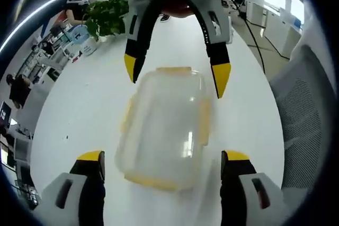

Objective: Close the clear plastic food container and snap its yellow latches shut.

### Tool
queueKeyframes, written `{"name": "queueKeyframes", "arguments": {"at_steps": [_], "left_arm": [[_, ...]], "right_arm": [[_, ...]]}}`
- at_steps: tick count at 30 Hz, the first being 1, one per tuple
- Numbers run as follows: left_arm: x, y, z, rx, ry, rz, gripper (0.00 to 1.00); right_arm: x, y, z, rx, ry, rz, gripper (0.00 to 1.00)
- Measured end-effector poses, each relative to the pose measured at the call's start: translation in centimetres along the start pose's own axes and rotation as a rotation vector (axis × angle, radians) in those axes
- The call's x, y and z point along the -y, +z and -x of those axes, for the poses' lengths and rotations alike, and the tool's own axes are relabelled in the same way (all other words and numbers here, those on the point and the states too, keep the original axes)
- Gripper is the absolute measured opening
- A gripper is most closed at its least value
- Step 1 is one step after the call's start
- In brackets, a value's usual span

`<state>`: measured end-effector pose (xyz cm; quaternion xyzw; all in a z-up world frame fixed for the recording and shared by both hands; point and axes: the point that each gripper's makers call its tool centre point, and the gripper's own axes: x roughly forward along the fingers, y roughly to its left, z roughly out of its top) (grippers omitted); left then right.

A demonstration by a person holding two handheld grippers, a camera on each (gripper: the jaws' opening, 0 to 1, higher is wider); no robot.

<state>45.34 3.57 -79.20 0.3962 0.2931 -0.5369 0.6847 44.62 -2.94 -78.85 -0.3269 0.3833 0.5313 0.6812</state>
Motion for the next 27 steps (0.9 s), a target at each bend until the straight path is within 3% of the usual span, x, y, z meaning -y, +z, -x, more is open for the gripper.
{"name": "queueKeyframes", "arguments": {"at_steps": [17,21,27], "left_arm": [[-0.7,-0.2,-2.3,-0.064,-0.02,-0.066,0.97],[-0.4,-0.1,-2.8,-0.084,-0.04,-0.075,0.97],[0.4,-1.1,-3.8,-0.142,-0.1,-0.078,0.96]], "right_arm": [[0.4,-1.6,-1.3,-0.039,-0.037,0.031,0.85],[0.5,-2.0,-1.9,-0.059,-0.035,0.054,0.85],[0.8,-2.2,-2.3,-0.086,-0.044,0.083,0.83]]}}
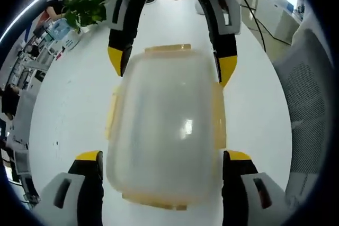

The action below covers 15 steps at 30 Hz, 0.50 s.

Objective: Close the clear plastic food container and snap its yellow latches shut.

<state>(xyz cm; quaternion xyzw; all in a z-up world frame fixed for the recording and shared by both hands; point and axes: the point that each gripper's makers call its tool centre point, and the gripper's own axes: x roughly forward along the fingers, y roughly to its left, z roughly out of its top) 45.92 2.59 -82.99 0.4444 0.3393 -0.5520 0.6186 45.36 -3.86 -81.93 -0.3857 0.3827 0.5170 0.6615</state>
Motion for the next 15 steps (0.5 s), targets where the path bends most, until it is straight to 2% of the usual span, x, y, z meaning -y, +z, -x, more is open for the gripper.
{"name": "queueKeyframes", "arguments": {"at_steps": [3,15], "left_arm": [[-0.32,-0.29,-0.15,-0.019,0.017,-0.037,0.93],[-0.4,-0.48,-0.18,-0.031,0.027,-0.033,0.92]], "right_arm": [[0.02,-0.11,-0.08,-0.009,-0.006,0.013,0.82],[-0.05,-0.09,-0.21,-0.012,-0.012,0.004,0.82]]}}
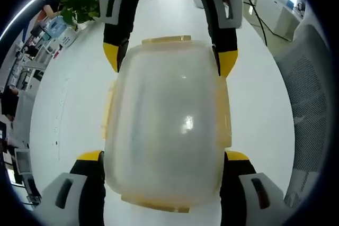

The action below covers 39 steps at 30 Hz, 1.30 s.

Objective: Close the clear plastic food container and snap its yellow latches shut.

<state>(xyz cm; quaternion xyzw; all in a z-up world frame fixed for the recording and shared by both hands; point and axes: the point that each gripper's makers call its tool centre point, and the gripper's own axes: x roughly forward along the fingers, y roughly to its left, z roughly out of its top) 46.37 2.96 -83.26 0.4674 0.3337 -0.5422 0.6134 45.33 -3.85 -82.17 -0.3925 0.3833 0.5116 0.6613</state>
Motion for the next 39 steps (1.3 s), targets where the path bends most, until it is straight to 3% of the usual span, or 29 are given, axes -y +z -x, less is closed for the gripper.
{"name": "queueKeyframes", "arguments": {"at_steps": [5,25,39], "left_arm": [[0.6,-0.6,0.1,-0.02,0.02,-0.028,0.93],[4.4,-3.1,2.0,-0.014,0.044,0.021,0.93],[5.7,-6.9,3.6,-0.025,0.045,0.042,0.93]], "right_arm": [[-0.7,0.2,-0.3,-0.013,-0.01,0.014,0.83],[-4.5,2.7,-0.9,-0.037,0.008,0.059,0.83],[-6.2,6.4,-2.3,-0.041,0.024,0.079,0.83]]}}
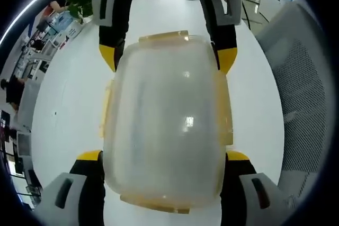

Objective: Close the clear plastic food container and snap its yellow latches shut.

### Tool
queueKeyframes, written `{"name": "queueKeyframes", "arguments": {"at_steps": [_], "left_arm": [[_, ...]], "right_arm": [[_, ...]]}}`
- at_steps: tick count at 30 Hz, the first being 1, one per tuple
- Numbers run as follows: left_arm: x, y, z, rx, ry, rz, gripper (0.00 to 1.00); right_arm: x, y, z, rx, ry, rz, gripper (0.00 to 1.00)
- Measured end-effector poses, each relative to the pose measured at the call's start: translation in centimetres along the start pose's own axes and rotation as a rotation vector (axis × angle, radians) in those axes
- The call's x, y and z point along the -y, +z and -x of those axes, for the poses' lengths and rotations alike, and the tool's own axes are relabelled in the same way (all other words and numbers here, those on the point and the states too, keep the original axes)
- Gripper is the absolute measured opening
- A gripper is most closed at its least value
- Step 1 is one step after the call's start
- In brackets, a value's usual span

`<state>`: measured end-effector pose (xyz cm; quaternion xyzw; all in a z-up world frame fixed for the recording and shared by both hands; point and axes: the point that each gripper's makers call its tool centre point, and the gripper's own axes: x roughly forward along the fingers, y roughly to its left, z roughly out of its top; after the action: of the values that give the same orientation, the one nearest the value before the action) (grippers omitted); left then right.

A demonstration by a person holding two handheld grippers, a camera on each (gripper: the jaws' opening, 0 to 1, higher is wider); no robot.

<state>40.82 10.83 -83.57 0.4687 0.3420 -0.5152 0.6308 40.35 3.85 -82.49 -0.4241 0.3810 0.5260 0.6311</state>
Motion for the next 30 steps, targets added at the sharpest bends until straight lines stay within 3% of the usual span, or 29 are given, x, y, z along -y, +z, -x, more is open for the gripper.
{"name": "queueKeyframes", "arguments": {"at_steps": [11,30], "left_arm": [[-0.1,-2.6,0.9,-0.001,-0.001,0.001,0.93],[-1.8,-3.1,0.7,0.019,-0.001,0.024,0.93]], "right_arm": [[-0.3,2.5,-0.9,-0.007,0.0,0.001,0.84],[1.5,3.2,-1.6,-0.003,-0.009,0.001,0.85]]}}
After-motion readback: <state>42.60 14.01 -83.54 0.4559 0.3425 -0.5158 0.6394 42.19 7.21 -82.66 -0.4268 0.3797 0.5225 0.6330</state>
